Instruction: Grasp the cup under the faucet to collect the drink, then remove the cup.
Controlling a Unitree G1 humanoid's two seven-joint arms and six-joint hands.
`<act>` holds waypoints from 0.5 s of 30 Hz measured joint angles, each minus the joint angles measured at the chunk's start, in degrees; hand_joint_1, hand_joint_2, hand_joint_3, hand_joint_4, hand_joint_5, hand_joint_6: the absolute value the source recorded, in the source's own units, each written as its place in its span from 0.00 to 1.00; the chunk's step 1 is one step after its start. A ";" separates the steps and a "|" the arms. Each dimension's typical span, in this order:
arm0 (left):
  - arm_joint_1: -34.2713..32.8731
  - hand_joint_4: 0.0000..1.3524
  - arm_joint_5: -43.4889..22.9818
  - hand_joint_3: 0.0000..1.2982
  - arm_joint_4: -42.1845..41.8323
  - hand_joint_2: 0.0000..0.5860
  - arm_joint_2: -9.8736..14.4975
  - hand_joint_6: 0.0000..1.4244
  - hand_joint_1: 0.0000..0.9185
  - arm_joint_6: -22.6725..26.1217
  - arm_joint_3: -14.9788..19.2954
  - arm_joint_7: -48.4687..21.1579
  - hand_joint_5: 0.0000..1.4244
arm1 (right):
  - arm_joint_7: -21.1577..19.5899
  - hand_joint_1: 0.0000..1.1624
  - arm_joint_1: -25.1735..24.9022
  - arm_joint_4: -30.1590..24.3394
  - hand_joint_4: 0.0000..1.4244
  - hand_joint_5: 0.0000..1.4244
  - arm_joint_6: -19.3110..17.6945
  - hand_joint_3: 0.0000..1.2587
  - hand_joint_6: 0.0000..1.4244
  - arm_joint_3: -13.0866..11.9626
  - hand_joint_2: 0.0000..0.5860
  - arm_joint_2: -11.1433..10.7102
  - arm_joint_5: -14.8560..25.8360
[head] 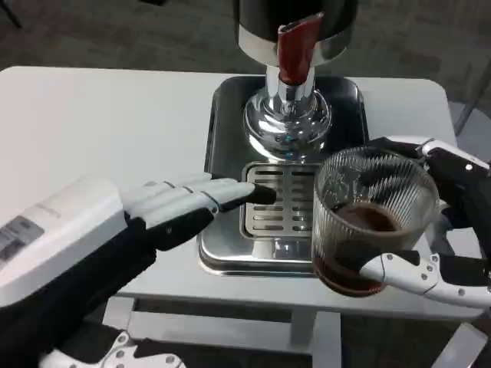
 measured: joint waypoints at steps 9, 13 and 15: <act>2.50 0.00 -0.14 0.09 -0.11 0.10 -0.20 0.12 0.00 -0.96 2.82 -0.40 0.04 | 0.01 0.72 -1.12 0.00 0.82 0.98 1.22 0.81 1.00 1.08 0.33 -0.15 -1.42; 3.39 0.00 0.03 0.08 -0.13 0.10 -0.19 0.10 0.00 -1.60 4.43 -0.59 0.02 | 0.01 0.72 -1.85 0.02 0.82 0.99 1.59 0.81 1.00 1.18 0.33 -0.15 -1.78; 3.91 0.00 0.09 0.07 -0.13 0.10 -0.20 0.10 0.00 -2.04 4.62 -0.93 0.01 | 0.01 0.72 -2.08 0.04 0.82 0.99 1.72 0.82 1.00 1.29 0.33 -0.15 -1.94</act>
